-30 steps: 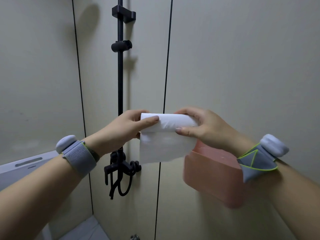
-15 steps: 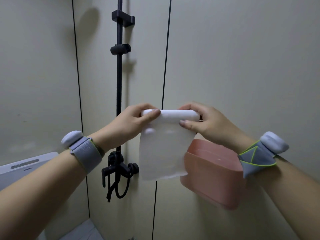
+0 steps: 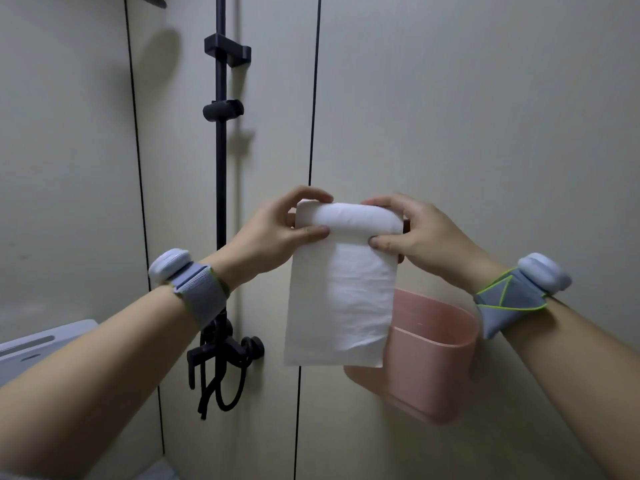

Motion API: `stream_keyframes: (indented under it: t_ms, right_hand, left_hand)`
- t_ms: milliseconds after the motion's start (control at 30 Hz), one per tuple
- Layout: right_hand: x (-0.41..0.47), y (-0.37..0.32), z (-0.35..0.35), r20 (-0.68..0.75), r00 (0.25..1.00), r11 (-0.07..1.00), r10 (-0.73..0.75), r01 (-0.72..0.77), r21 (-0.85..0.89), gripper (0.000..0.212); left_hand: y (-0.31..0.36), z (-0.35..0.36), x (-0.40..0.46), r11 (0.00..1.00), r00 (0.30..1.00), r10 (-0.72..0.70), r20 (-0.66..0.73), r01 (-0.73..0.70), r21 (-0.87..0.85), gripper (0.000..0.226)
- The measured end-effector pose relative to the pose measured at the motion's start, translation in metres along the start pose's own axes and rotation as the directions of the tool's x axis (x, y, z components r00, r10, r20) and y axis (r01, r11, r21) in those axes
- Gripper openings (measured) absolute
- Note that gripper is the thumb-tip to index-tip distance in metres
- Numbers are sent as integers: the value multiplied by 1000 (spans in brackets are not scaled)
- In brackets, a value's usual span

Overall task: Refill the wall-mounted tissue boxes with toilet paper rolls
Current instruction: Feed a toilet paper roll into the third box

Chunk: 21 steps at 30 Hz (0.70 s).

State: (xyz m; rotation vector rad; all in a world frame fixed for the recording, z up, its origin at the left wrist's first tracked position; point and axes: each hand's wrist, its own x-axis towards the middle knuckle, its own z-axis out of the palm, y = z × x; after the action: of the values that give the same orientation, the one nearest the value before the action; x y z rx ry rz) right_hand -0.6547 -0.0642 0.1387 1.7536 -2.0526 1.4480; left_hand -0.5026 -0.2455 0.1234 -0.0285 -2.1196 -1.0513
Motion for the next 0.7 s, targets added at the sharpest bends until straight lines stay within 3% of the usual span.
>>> stream_keyframes:
  t_ms: [133,367,700]
  right_hand:
    - [5,1,-27,-165,984,975,-63,26,-219,52]
    - [-3,13,-85,-379,909,899,-170,-15,-439,54]
    - [-22,25,-87,-311,942,853,-128,-56,-519,59]
  left_hand:
    - [10,22,34,996,997,76,-20,-75,54,36]
    - [32,78,88,932,957,287,-46,-268,245,40]
    - [16,95,88,921,955,296,2,-286,264,42]
